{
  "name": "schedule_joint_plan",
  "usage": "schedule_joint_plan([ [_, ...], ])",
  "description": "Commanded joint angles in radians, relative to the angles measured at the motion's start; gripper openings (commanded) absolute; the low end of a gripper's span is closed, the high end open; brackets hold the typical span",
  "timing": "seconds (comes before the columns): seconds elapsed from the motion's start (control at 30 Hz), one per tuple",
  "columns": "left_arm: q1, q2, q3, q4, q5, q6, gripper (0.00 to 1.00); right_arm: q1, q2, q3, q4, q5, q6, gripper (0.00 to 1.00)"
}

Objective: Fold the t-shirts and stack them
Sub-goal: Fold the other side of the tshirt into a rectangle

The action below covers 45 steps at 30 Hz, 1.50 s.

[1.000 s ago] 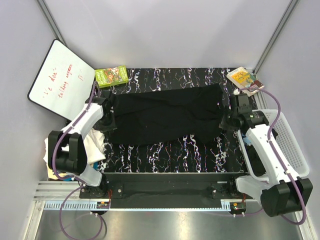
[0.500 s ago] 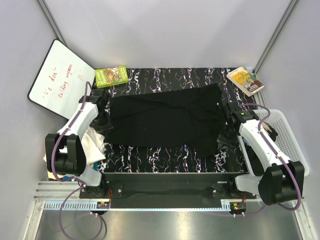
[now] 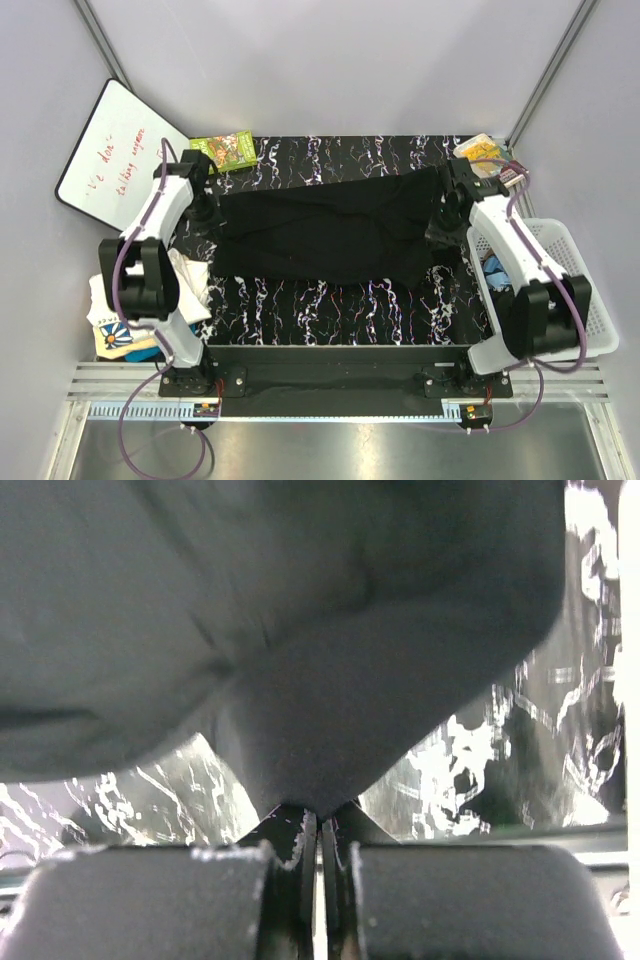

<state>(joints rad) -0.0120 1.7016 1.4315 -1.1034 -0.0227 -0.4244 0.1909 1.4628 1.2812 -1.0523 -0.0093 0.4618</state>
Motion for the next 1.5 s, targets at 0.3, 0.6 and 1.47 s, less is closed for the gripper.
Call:
schedule_joint_plan([
  [0.3, 0.060, 0.346, 0.326, 0.024, 0.124, -0.047, 0.00, -0.067, 0.381, 0.385, 0.075, -0.050, -0.120, 0.00],
  [0.6, 0.063, 0.422, 0.451, -0.019, 0.071, -0.033, 0.94, -0.090, 0.642, 0.714, 0.095, -0.176, -0.077, 0.00],
  [1.47, -0.006, 0.276, 0.314, 0.046, -0.034, 0.127, 0.92, -0.146, 0.729, 0.830, 0.155, -0.282, 0.023, 0.64],
])
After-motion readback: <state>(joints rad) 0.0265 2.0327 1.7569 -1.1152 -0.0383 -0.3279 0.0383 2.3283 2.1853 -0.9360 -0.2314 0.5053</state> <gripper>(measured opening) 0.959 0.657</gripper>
